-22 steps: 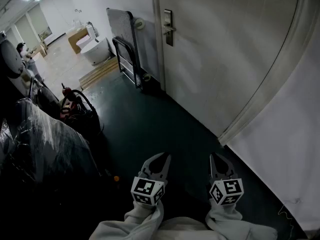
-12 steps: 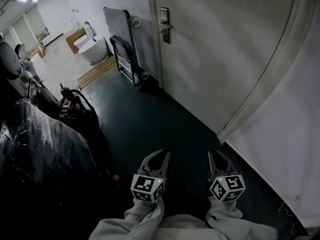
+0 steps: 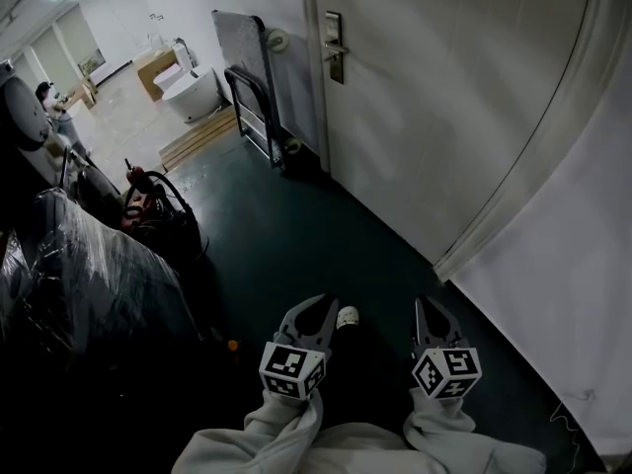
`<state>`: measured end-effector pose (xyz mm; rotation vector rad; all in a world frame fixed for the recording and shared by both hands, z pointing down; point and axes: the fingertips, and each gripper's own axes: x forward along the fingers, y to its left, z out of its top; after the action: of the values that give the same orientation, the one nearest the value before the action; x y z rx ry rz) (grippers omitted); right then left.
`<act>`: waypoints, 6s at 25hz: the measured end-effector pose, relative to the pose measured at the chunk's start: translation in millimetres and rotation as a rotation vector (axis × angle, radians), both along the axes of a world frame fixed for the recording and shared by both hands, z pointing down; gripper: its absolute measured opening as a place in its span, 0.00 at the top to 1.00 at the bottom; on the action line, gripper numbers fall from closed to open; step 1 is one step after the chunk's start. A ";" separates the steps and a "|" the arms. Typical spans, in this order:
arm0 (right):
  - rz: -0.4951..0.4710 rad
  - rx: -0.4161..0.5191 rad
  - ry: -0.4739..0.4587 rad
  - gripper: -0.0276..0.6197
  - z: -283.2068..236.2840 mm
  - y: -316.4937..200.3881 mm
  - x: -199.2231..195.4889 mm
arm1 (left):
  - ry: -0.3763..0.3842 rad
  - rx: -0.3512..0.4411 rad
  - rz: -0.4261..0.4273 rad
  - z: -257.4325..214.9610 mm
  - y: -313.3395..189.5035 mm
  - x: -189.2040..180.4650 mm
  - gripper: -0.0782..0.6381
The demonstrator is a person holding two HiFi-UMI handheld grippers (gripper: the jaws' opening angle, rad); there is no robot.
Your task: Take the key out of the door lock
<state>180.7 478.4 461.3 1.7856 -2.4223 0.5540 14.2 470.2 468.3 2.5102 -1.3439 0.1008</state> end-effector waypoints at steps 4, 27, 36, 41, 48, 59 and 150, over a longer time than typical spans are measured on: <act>0.009 -0.003 -0.003 0.89 1.9 -9.5 1.5 | -0.002 0.003 0.000 3.0 -8.8 -0.2 0.84; -0.058 -0.018 -0.014 0.89 -7.5 -196.4 3.6 | 0.022 -0.003 -0.025 -10.8 -196.0 14.6 0.84; -0.077 -0.043 -0.008 0.89 -11.6 -263.6 -5.9 | 0.049 -0.030 -0.035 -10.3 -263.2 5.7 0.84; -0.083 -0.053 -0.005 0.89 -10.4 -293.3 -11.0 | 0.059 -0.038 -0.034 -9.1 -295.3 2.7 0.84; -0.074 -0.073 0.003 0.89 -4.6 -323.8 -8.5 | 0.075 -0.054 -0.018 -3.8 -330.8 8.4 0.84; -0.097 -0.088 -0.019 0.89 7.2 -367.0 -18.9 | 0.073 -0.057 -0.052 5.2 -364.5 -4.5 0.84; -0.208 -0.068 -0.049 0.89 0.7 -754.6 -92.8 | 0.183 -0.113 -0.135 5.4 -749.5 -52.0 0.84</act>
<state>87.9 -276.2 462.0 1.4885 -2.5468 0.6560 -37.9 -279.3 473.7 2.2683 -1.3866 -0.0771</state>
